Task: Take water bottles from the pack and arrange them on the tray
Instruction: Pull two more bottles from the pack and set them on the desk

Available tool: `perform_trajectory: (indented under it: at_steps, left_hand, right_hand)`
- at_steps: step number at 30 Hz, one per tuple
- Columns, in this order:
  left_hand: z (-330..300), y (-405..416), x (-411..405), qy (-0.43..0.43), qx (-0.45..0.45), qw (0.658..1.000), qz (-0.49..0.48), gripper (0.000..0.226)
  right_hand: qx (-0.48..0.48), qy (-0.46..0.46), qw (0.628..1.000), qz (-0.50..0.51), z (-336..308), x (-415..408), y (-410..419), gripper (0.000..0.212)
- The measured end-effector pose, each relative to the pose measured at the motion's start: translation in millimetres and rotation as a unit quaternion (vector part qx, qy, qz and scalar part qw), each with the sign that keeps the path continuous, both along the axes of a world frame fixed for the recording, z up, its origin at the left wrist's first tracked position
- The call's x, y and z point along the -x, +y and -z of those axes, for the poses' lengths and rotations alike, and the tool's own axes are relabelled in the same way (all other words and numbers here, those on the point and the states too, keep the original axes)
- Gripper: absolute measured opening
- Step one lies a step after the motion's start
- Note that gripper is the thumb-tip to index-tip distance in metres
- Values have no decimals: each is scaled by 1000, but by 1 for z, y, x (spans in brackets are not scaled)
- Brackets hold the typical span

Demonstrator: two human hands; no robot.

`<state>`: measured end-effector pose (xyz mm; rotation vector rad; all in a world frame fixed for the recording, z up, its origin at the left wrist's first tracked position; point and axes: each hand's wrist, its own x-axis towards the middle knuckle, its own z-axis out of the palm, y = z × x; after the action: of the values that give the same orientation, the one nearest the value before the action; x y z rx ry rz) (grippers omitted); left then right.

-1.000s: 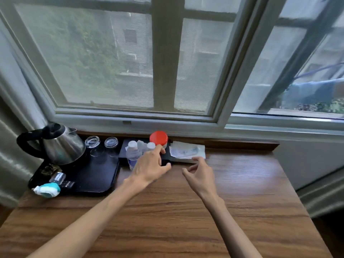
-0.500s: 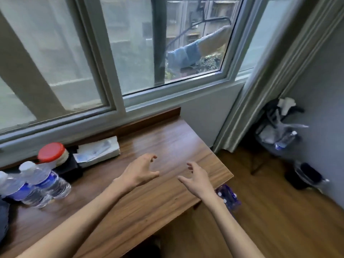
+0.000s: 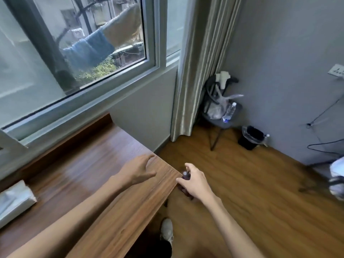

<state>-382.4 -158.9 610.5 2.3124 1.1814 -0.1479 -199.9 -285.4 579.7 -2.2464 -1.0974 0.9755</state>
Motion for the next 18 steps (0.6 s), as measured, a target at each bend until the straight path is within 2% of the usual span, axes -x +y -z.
perform_trajectory:
  at_steps: [9, 18]
  left_hand:
    - [36, 67, -129, 14, 37, 998, 49, 66]
    - [97, 100, -252, 59, 126, 990, 21, 68]
  right_hand:
    - [24, 41, 996, 75, 40, -118, 40, 74]
    - [44, 132, 981, 136, 98, -220, 68, 73]
